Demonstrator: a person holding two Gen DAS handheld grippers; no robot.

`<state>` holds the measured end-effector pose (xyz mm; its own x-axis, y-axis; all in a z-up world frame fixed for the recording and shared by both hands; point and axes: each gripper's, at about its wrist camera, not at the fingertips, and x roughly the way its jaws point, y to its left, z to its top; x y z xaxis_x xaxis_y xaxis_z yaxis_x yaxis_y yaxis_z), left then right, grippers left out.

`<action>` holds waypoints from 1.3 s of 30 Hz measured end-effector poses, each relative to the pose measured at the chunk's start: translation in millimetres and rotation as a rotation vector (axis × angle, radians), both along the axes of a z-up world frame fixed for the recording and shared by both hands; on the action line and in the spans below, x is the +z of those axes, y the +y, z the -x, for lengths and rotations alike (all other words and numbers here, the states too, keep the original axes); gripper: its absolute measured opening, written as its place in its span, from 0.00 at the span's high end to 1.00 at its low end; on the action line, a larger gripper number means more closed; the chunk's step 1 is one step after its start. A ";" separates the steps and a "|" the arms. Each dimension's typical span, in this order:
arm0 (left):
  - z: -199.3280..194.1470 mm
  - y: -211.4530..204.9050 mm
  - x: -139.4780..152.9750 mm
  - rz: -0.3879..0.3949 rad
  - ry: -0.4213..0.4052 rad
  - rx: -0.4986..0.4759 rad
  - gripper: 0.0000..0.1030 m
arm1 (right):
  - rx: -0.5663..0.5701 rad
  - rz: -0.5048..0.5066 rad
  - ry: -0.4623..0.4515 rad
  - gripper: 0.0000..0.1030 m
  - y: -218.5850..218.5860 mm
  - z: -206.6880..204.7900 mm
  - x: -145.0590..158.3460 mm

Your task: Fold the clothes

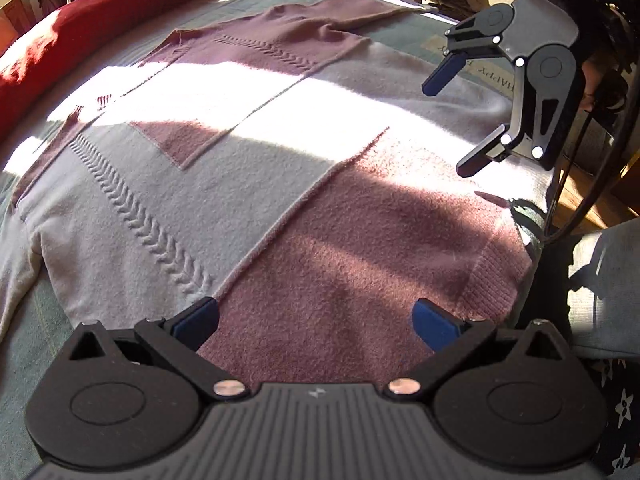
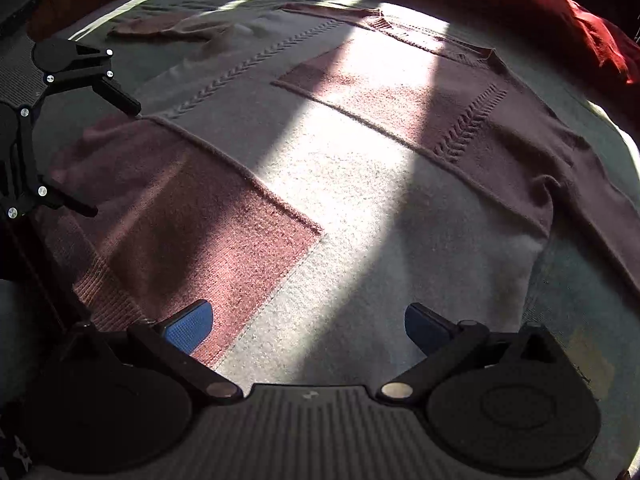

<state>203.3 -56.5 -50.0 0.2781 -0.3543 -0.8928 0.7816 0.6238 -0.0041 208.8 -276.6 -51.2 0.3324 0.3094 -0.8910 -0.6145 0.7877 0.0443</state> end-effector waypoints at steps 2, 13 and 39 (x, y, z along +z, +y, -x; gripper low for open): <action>-3.4 0.8 -12.9 -0.025 0.055 0.005 0.01 | -0.022 -0.001 0.019 0.00 -7.6 0.5 -8.2; -4.8 15.7 -19.8 -0.028 0.099 0.066 0.01 | -0.184 -0.029 -0.058 0.00 -25.7 -34.9 5.1; -155.8 71.1 6.7 0.241 -0.079 0.382 0.01 | -0.417 0.029 -0.024 0.00 -21.1 -44.4 -23.8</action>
<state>359.1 14.6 -43.3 0.4929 -0.4077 -0.7686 0.4992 0.8561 -0.1340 253.2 -297.7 -75.0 0.4445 0.1190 -0.8878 -0.2429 0.9700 0.0084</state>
